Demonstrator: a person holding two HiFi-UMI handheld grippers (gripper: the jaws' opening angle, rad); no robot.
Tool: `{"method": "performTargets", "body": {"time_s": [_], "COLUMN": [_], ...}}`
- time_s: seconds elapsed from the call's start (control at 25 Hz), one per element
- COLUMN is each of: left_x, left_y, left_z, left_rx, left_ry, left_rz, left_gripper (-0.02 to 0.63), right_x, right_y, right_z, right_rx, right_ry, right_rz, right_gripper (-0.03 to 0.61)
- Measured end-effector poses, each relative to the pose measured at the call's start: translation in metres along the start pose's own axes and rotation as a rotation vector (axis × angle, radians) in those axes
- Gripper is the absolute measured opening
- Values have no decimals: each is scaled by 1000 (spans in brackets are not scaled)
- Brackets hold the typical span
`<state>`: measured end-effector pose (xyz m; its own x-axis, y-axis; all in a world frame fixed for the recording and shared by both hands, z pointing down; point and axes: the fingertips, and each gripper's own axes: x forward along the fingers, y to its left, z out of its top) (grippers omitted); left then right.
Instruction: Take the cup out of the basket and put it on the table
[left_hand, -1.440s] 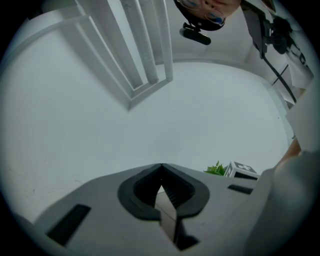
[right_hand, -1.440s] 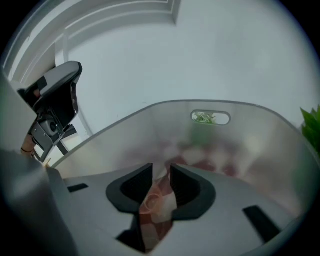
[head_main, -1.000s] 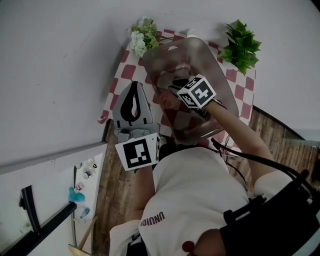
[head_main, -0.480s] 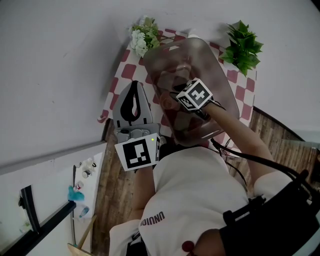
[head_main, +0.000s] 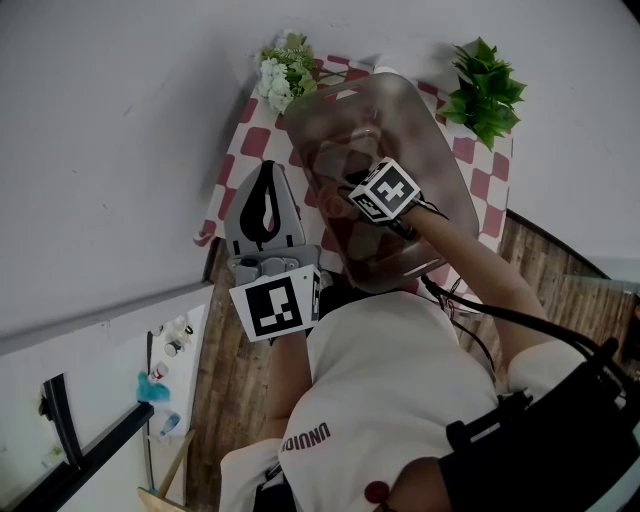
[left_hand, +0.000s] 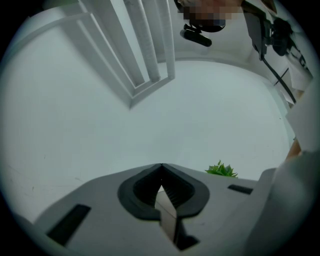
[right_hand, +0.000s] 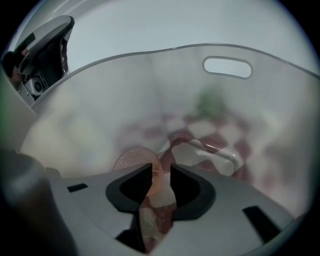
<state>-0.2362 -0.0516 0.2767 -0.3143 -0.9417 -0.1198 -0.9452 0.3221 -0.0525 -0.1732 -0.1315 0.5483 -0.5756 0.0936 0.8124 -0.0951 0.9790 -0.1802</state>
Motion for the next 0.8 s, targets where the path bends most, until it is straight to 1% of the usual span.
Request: {"method": "performTargets", "body": {"time_s": [0.2,0.32,0.52,0.64,0.72,0.8], "left_x": [1,2,1,0,1,0], "left_y": [-2,-2,-2,-2,-1,-1], "left_z": [1,1,2,1,1,1], "left_rx": [-28,-5,-5,0,-1,-21], "left_ry": [1,-5,-7,-4,-3,2], "left_rz": [1,-4,-5,-4,-2,2], "left_gripper": [12,12,12,12,12,12], "right_x": [3,4,6,6,6,6], "right_y": [-2,-2,-1,-3,-4,-3], "right_z": [-2,-3,-6,-8,-8,-8], "right_rx": [13,11,3,2,3,3], "right_ry": [0,9,31,37,39,43], "right_rz": [-12,-16,-21,-44,-47,-39], "right_gripper": [118,118,115,61,54,48]}}
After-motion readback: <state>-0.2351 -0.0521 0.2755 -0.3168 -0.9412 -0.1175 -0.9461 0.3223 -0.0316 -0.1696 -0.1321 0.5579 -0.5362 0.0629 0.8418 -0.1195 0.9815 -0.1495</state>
